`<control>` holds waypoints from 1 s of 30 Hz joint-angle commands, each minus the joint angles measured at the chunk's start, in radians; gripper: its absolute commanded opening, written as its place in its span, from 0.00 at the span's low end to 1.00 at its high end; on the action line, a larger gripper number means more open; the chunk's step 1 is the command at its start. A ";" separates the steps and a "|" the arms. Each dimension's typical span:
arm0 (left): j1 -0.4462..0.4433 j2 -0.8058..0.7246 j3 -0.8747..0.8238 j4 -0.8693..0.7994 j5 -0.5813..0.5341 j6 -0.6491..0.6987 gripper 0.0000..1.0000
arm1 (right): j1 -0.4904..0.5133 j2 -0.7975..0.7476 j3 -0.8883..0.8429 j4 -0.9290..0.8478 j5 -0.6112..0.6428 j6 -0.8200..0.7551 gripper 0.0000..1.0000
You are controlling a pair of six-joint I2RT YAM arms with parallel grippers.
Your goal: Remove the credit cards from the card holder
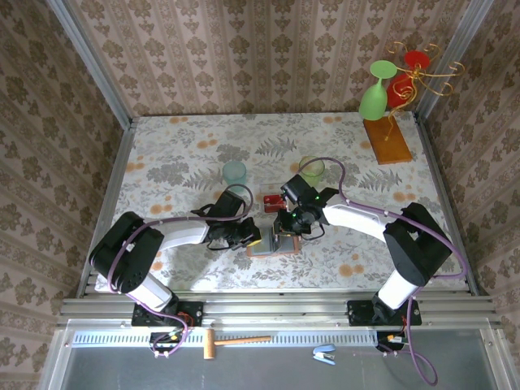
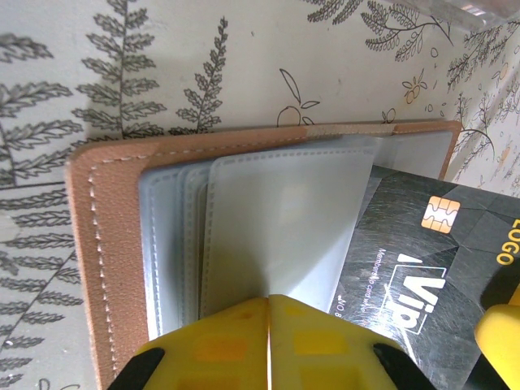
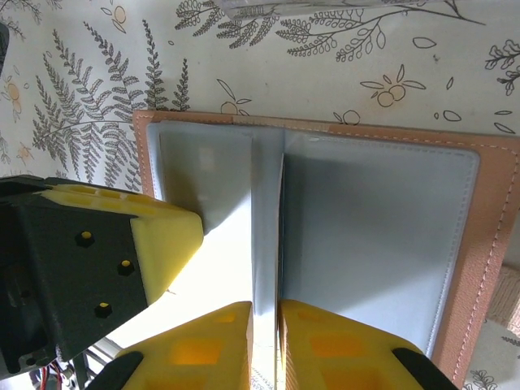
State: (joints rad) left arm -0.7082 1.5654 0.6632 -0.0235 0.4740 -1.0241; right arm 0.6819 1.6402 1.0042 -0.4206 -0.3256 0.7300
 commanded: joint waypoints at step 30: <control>0.015 -0.134 0.039 -0.102 -0.043 0.025 0.11 | -0.004 -0.068 0.115 -0.212 0.097 -0.174 0.05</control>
State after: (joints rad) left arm -0.7048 1.4693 0.6765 -0.0830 0.4500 -1.0237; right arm 0.6834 1.5990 1.0679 -0.5476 -0.2752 0.6453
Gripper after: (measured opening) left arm 0.112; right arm 0.055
